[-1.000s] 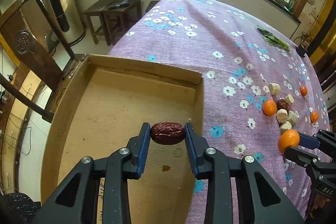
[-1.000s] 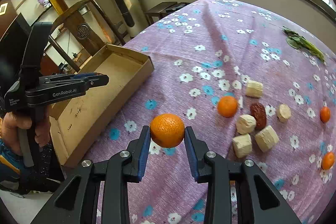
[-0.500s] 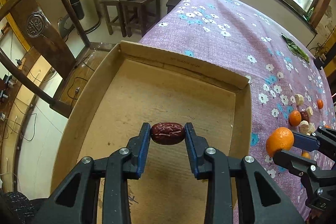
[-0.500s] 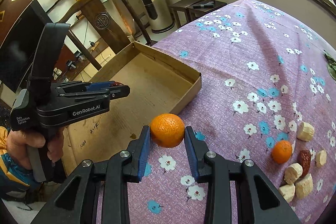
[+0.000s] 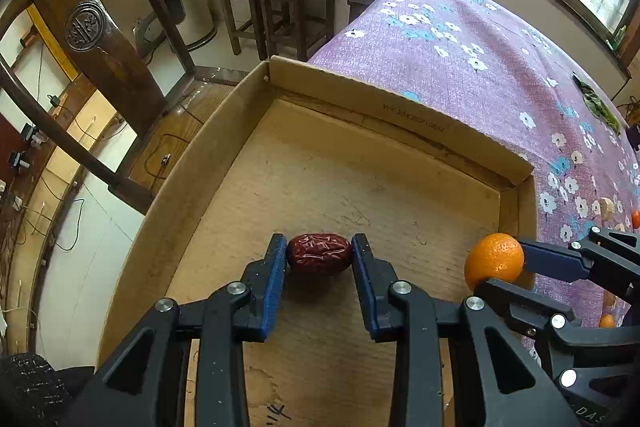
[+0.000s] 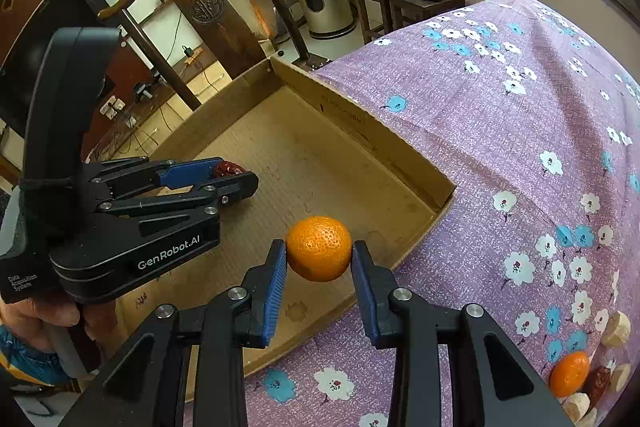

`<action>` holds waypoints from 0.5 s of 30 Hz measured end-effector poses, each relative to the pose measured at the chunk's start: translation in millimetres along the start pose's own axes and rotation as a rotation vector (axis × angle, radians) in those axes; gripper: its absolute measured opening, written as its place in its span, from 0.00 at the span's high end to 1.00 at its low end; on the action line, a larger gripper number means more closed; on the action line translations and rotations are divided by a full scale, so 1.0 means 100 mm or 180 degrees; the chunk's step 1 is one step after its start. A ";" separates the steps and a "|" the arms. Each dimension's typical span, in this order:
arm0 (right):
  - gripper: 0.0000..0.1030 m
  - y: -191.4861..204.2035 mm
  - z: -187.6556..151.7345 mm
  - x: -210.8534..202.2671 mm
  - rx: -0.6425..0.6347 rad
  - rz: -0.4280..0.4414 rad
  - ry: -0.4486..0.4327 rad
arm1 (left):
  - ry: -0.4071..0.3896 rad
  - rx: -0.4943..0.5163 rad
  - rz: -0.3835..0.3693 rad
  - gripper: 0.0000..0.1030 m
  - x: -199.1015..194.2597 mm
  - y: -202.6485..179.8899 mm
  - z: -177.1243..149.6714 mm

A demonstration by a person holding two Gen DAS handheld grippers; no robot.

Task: Organize fruits
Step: 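Carry date and orange into the cardboard box and open both tools, then withdraw both tools from the box back over the table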

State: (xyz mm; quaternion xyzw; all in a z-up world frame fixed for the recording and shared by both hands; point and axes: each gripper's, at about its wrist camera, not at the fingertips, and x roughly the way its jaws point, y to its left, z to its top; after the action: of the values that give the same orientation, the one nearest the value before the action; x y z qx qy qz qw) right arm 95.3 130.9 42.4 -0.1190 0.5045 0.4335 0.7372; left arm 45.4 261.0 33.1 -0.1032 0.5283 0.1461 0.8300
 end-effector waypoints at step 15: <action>0.47 -0.03 -0.09 -0.20 0.0125 -0.0076 -0.0148 | -0.0091 -0.0028 0.0117 0.34 -0.08 -0.04 0.00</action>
State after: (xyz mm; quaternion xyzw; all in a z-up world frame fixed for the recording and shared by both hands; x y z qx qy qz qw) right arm 89.8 113.1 54.2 -0.1005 0.4942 0.4173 0.7560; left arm 43.4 256.1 40.6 -0.0950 0.5176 0.1651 0.8342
